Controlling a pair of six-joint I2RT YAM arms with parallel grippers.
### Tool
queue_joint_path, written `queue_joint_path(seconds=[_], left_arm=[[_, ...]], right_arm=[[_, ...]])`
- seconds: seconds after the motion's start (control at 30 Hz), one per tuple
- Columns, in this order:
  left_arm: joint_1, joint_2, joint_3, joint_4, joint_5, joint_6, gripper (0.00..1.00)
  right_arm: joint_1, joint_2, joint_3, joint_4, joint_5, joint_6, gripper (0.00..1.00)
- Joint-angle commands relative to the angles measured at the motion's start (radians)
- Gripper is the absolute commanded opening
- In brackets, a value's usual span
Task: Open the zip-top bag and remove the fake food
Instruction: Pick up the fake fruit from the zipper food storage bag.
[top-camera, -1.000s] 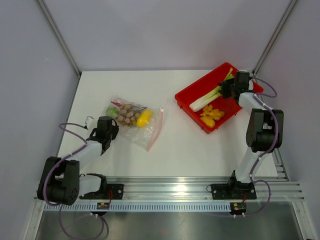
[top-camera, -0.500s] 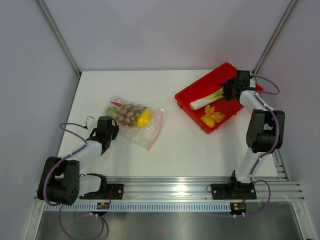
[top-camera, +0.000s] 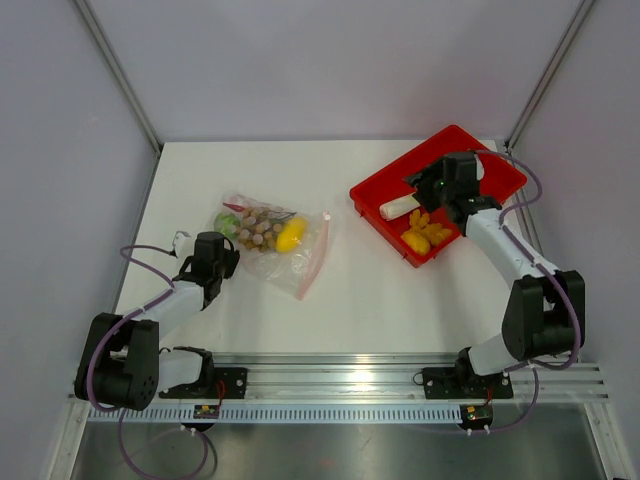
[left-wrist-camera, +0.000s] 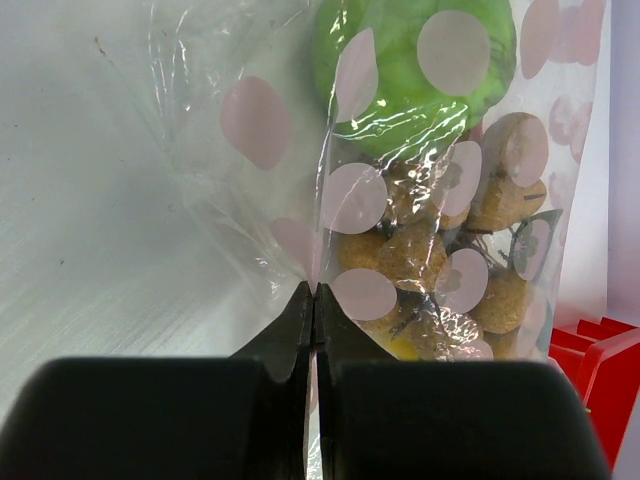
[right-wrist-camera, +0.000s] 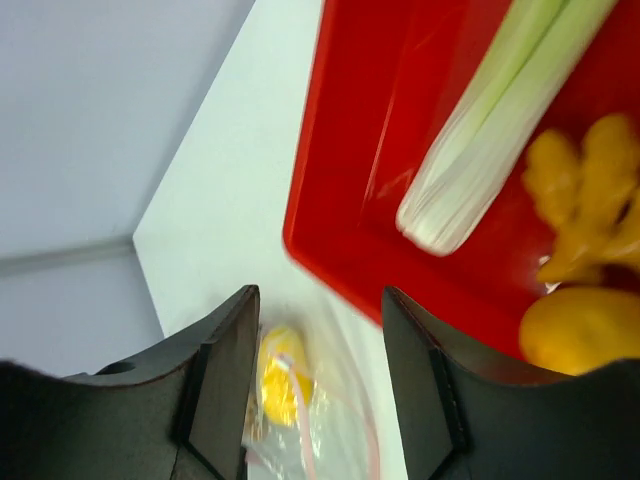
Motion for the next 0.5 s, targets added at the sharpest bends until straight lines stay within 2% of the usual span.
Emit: queue_joint_path(seconds=[0.0, 0.13, 0.3, 0.47], left_arm=[[-0.006, -0.016, 0.004, 0.053, 0.018, -0.008, 0.0], [-0.013, -0.013, 0.004, 0.056, 0.016, -0.006, 0.0], [-0.016, -0.013, 0.004, 0.054, 0.013, -0.004, 0.0], [-0.016, -0.013, 0.004, 0.053, 0.018, -0.004, 0.0]], right_arm=[[0.08, -0.077, -0.089, 0.092, -0.02, -0.013, 0.59], [0.196, -0.105, -0.148, 0.141, -0.032, -0.064, 0.57], [0.247, -0.088, -0.211, 0.228, -0.108, -0.162, 0.55], [0.311, -0.007, -0.2, 0.296, -0.19, -0.211, 0.55]])
